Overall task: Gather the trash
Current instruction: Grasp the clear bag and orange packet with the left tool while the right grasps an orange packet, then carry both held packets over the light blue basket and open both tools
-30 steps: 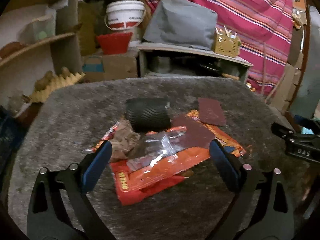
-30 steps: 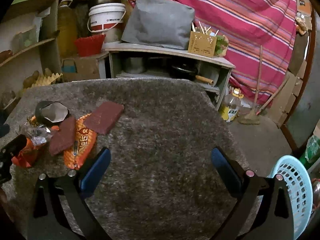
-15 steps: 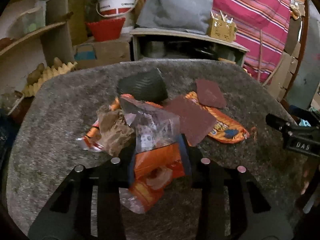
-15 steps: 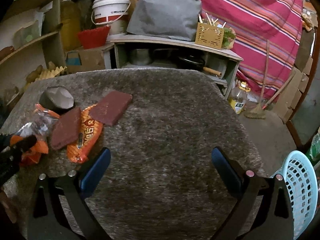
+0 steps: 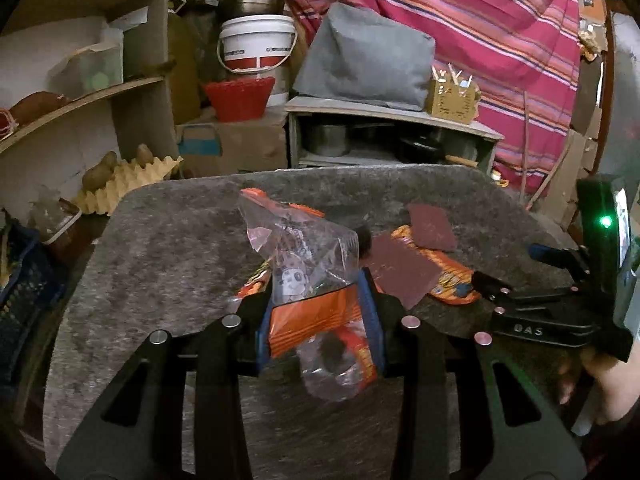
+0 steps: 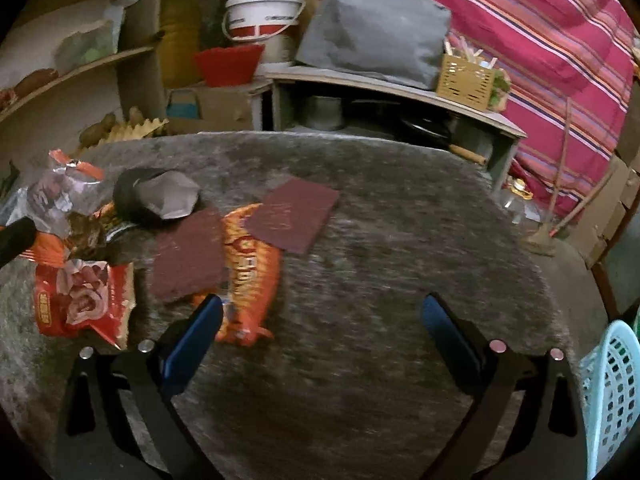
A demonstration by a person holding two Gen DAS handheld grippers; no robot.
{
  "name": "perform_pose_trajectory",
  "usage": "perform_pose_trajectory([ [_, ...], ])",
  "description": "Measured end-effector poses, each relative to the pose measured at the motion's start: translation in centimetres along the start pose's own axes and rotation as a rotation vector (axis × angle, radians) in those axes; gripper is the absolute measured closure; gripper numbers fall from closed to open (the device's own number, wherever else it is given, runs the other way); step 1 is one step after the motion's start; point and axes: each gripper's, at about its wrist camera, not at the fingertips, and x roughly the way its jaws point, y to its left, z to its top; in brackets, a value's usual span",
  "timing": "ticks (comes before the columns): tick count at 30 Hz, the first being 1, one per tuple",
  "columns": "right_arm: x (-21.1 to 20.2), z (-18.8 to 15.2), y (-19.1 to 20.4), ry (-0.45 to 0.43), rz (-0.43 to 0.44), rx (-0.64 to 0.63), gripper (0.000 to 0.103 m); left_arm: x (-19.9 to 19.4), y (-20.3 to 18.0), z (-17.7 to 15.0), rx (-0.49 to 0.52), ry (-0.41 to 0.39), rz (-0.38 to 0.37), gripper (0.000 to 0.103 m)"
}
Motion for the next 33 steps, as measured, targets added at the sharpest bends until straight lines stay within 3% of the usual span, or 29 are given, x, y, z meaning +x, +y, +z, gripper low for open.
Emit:
perform_pose_trajectory([
  [1,0.6,0.0,0.5,0.022,0.007,-0.012,0.031,0.1,0.2,-0.1,-0.003,0.005,0.003,0.067],
  [6,2.4,-0.5,1.5,0.107,0.094,0.010,0.058,0.3,1.2,0.1,-0.038,0.008,-0.002,0.067],
  [9,1.9,-0.6,2.0,0.096,0.140,0.000,0.082,0.2,1.0,0.3,-0.038,-0.002,-0.009,0.067],
  [11,1.2,-0.8,2.0,0.069,0.155,-0.012,0.089,0.0,0.7,0.3,-0.035,-0.006,-0.010,0.067],
  [23,-4.7,-1.3,-5.2,-0.033,0.119,0.072,0.091,-1.6,-1.3,0.5,-0.023,-0.035,-0.033,0.067],
  [33,-9.0,-3.2,-12.1,-0.085,0.062,0.126,0.091,-2.9,-7.3,0.6,0.049,-0.056,-0.119,0.067],
])
